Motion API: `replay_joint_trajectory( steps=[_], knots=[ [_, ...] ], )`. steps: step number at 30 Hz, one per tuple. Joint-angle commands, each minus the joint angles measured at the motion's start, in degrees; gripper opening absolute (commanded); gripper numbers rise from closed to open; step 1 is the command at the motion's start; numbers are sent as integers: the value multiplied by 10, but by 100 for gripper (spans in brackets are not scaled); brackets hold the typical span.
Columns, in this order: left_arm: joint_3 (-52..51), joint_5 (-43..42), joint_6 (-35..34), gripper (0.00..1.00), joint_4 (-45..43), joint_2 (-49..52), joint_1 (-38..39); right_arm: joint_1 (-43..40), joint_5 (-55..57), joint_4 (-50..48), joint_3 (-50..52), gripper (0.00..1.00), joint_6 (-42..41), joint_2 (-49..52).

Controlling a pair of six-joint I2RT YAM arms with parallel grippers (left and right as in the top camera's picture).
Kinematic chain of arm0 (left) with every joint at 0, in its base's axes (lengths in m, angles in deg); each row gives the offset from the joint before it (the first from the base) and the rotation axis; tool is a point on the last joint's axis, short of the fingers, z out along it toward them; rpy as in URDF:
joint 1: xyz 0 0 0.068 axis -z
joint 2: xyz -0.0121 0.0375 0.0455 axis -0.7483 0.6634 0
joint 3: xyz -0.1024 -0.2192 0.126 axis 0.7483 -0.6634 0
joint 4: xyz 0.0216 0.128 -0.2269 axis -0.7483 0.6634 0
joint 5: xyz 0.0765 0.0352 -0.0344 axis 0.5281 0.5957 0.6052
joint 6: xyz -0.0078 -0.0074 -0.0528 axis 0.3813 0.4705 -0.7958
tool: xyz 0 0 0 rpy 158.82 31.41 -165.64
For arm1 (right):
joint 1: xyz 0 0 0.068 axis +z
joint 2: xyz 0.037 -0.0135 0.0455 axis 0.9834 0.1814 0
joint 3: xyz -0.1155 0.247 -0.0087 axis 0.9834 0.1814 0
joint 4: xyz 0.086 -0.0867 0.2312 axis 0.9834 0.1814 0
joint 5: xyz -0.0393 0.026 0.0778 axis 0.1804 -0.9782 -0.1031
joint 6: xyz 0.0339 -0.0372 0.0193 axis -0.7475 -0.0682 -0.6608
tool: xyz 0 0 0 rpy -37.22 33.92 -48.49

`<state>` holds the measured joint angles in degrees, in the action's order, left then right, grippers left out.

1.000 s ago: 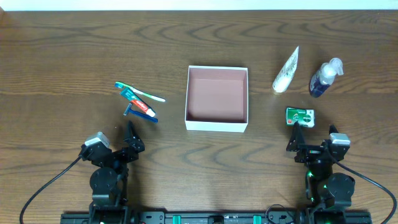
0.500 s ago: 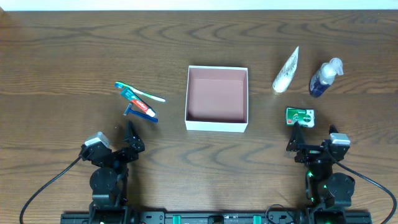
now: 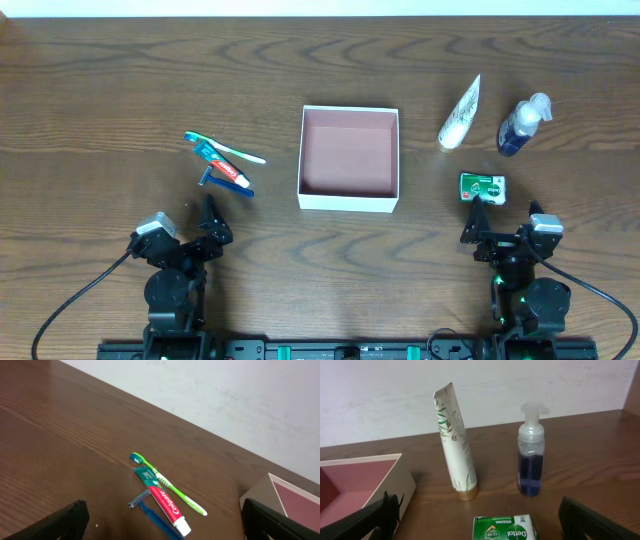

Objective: Pack container

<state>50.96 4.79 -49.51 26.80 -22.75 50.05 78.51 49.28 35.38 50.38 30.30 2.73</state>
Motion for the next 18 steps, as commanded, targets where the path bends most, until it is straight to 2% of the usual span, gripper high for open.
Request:
replay_joint_trajectory(
  steps=[1, 14, 18],
  knots=[
    [-14, 3, 6, 98, 19, 2, -2, 3, -3, 3, 1, 99, 7, -3],
    [-14, 3, 6, 98, 19, 2, -2, 3, -4, 2, 1, 99, 5, -3],
    [-14, 3, 6, 98, 19, 2, -2, 4, -41, -7, 1, 99, -39, -3]
  ],
)
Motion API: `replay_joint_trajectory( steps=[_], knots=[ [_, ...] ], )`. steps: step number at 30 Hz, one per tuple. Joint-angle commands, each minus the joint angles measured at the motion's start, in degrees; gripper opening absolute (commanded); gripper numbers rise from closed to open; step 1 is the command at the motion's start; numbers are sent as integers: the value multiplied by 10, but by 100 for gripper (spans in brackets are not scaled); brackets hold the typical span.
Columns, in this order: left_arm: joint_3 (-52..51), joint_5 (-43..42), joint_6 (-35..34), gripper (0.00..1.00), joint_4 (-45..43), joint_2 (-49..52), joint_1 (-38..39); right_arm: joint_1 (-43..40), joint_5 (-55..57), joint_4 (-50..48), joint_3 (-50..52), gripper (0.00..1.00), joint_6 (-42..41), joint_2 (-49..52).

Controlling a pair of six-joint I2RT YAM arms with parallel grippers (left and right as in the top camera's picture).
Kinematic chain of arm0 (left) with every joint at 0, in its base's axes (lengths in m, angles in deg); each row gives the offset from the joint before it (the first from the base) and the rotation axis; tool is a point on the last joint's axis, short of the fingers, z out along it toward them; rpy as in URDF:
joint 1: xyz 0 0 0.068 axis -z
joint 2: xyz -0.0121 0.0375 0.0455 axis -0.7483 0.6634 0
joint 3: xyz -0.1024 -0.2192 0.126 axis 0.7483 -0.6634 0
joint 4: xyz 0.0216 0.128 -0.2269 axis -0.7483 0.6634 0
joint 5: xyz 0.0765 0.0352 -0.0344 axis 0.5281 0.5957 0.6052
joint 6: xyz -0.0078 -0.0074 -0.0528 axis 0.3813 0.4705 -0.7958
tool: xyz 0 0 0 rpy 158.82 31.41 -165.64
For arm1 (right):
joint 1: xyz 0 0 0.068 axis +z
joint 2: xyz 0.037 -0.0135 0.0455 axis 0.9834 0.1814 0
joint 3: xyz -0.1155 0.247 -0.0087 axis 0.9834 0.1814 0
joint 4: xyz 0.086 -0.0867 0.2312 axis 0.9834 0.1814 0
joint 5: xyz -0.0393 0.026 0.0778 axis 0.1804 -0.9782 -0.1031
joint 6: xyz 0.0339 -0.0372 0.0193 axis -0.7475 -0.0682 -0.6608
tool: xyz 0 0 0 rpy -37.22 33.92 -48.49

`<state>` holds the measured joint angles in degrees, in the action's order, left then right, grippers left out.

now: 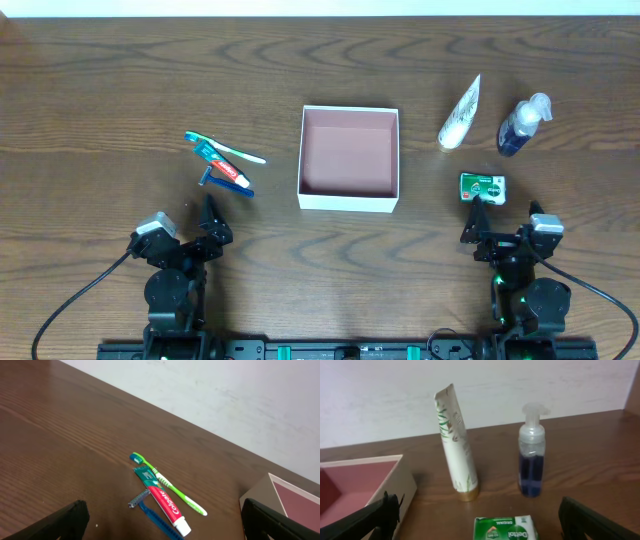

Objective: Pack container

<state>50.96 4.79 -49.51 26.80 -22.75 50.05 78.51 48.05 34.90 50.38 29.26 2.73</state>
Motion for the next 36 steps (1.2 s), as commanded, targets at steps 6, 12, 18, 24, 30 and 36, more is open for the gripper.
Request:
replay_joint_trajectory(
  steps=[6, 12, 18, 24, 30, 36],
  knots=[
    [-14, 3, 6, 98, 19, 2, -2, 4, -172, -13, -1, 99, -21, -2],
    [-14, 3, 6, 98, 19, 2, -2, 4, -218, -6, -54, 99, -16, 60],
    [-14, 3, 6, 98, 19, 2, -2, 4, -205, 59, -244, 99, 33, 237],
    [-14, 3, 6, 98, 19, 2, -2, 4, -193, 275, -531, 99, 93, 473],
    [-14, 3, 6, 98, 19, 2, -2, 4, -169, 473, -801, 99, 92, 700],
    [-14, 3, 6, 98, 19, 2, -2, 3, -205, 464, -875, 99, 93, 807]
  ],
)
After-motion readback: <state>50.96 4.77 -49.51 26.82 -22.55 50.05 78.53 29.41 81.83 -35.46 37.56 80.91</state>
